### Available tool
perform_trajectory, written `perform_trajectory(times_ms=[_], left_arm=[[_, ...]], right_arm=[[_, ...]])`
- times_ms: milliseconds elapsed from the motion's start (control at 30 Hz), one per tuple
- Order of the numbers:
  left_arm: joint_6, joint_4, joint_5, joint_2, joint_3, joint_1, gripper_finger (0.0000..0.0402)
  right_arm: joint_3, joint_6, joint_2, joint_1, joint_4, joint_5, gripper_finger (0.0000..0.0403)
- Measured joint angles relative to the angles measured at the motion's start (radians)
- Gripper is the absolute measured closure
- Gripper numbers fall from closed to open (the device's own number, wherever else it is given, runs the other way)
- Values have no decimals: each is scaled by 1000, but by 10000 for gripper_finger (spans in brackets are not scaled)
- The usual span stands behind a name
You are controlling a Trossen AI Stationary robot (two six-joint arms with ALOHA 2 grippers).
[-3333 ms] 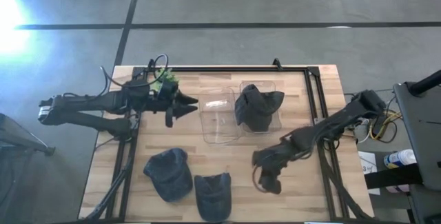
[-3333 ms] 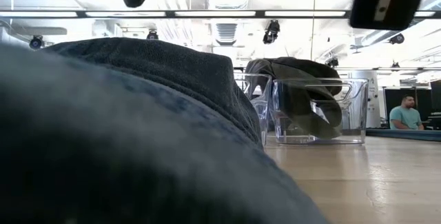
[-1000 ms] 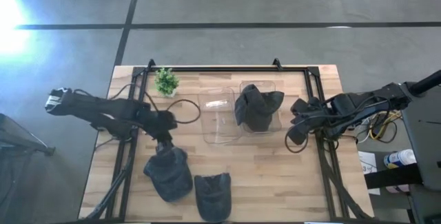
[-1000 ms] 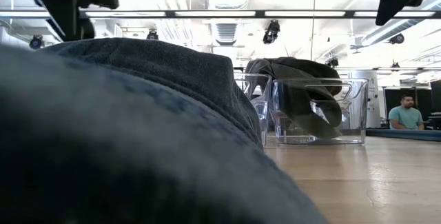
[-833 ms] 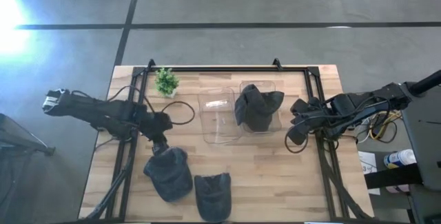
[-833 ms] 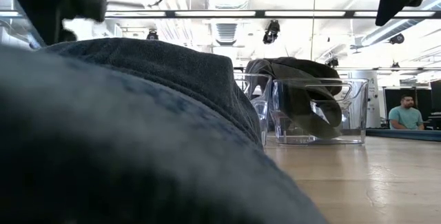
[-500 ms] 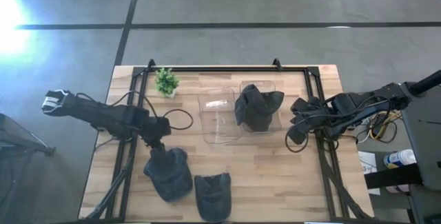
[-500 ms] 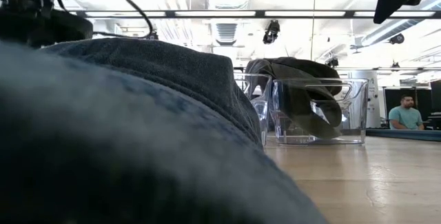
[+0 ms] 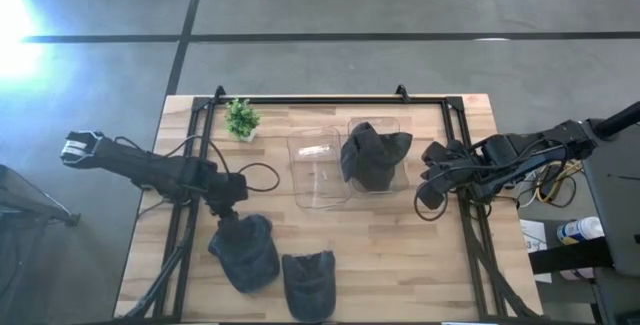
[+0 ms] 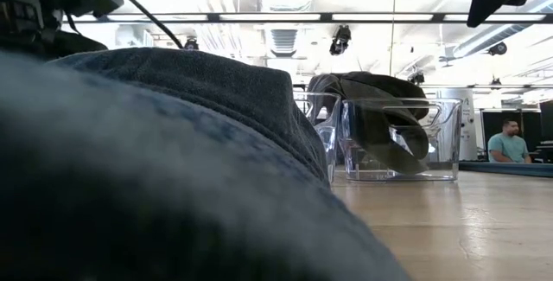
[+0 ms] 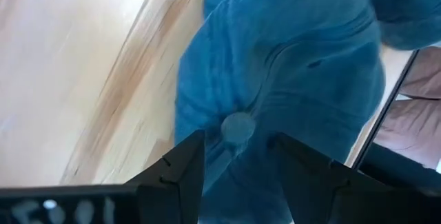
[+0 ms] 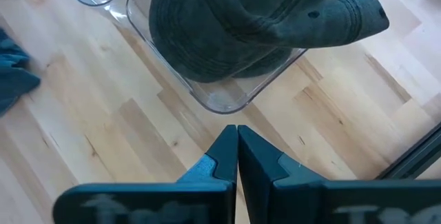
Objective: Pick & Place hat
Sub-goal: Put the left blue cap into the left transparent bin
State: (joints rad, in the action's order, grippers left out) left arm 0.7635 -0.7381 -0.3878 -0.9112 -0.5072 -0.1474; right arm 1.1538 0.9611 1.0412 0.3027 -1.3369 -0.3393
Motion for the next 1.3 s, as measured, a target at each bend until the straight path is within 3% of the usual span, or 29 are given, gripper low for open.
perform_trajectory(times_ms=[800,1300], left_arm=[[-31,156,-27,-2,88,0,236],[-89,209,20,-48,88,1,246]], right_arm=[[0,8,0,0,43,1,394],[0,8,0,0,70,2,394]])
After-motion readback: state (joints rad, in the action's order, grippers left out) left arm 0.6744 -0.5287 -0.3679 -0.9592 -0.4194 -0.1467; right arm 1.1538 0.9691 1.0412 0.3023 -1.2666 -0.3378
